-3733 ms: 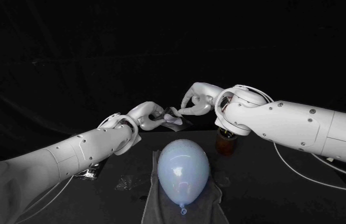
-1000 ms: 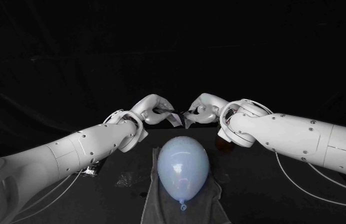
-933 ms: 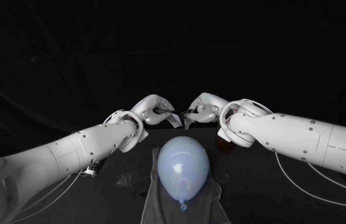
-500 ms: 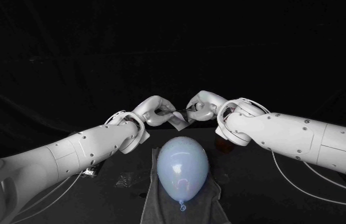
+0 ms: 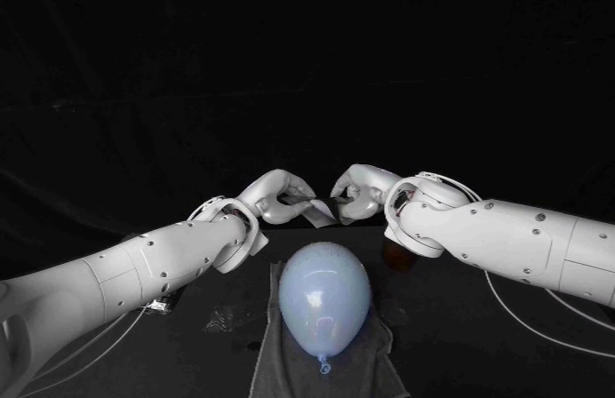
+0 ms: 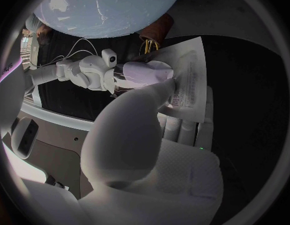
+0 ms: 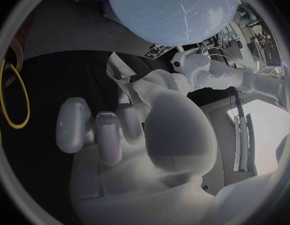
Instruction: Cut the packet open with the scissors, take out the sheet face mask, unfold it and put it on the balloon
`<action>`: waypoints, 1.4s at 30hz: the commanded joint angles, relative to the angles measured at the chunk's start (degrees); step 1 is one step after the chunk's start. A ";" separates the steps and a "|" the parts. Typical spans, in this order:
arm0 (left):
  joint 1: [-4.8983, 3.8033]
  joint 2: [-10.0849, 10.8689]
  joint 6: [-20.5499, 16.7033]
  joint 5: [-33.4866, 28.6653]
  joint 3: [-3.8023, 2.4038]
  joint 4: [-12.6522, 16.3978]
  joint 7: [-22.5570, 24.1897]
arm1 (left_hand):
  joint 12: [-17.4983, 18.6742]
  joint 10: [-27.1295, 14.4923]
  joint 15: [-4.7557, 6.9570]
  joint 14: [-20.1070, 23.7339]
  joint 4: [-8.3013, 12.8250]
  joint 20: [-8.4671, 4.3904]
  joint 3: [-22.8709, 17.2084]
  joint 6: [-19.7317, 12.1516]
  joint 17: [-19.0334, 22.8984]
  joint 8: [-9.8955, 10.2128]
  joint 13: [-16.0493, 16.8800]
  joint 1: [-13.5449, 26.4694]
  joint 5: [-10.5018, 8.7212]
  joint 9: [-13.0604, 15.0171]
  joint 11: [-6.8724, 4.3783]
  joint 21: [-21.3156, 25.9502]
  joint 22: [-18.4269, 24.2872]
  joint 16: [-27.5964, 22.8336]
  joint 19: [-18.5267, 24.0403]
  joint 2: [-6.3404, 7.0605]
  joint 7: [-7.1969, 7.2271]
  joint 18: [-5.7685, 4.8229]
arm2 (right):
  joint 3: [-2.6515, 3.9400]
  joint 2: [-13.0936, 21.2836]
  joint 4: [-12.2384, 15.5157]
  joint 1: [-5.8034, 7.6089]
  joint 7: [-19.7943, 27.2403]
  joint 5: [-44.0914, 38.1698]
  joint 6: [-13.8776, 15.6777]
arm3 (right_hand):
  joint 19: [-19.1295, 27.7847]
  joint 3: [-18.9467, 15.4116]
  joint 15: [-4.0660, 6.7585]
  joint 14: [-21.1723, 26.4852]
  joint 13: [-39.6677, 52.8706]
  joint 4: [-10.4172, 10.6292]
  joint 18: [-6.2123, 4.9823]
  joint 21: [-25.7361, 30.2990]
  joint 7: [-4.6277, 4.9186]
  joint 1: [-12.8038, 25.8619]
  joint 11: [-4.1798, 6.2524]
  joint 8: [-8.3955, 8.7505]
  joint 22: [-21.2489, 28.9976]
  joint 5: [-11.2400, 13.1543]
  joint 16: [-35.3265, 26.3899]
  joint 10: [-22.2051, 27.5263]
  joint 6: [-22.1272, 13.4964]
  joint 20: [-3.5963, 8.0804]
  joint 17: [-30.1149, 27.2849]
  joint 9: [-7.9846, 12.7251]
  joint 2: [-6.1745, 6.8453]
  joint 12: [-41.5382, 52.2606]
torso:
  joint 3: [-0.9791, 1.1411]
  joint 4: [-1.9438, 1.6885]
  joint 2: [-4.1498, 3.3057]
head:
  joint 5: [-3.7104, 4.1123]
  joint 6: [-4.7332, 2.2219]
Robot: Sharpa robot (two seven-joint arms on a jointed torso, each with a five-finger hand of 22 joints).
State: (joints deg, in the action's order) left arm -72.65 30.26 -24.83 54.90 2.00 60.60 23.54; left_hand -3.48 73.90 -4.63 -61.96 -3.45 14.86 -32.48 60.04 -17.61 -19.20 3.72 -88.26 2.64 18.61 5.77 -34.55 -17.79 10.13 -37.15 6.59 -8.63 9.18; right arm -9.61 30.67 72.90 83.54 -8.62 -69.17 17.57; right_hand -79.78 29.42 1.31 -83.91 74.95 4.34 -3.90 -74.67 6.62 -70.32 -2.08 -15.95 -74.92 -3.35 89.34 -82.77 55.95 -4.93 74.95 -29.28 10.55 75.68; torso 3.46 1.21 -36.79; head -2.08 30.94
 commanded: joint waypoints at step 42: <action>-0.76 1.57 -6.83 -22.05 -0.06 -1.60 -4.86 | -2.04 -21.04 -6.72 15.85 -13.37 2.09 29.23 -13.06 3.88 8.73 0.18 -0.46 0.15 -2.49 7.11 22.80 12.78 -3.40 21.78 2.56 -7.13 -5.75 | 0.02 -2.58 -7.61 -0.51 -11.97 -0.92 15.29 | -3.91 4.57 3.43 -6.09 11.43 -0.90 1.18 -5.06 -4.01 -1.65 3.63 -5.71 -8.16 0.54 0.66 -5.18 6.58 3.16 15.05 -2.57 -6.73 8.66 | -0.03 -0.06 0.04 | 2.39 -1.32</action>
State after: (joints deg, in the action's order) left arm -73.31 31.81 -27.15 37.25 2.01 58.51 19.94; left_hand -5.33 52.50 -11.55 -45.44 -16.82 16.99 -2.77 46.60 -13.57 -10.26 3.90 -88.80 2.67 16.07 12.92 -11.24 -4.80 6.28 -14.56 9.42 -11.72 3.90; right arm -9.63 28.39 65.71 83.07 -17.09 -64.63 29.84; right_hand -83.29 33.00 4.42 -83.94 74.94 4.07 -3.88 -79.36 2.98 -71.34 1.14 -20.85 -74.91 -2.63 89.80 -83.93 61.89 -1.74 74.94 -30.48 4.20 84.03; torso 3.41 1.17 -36.74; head 0.03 29.83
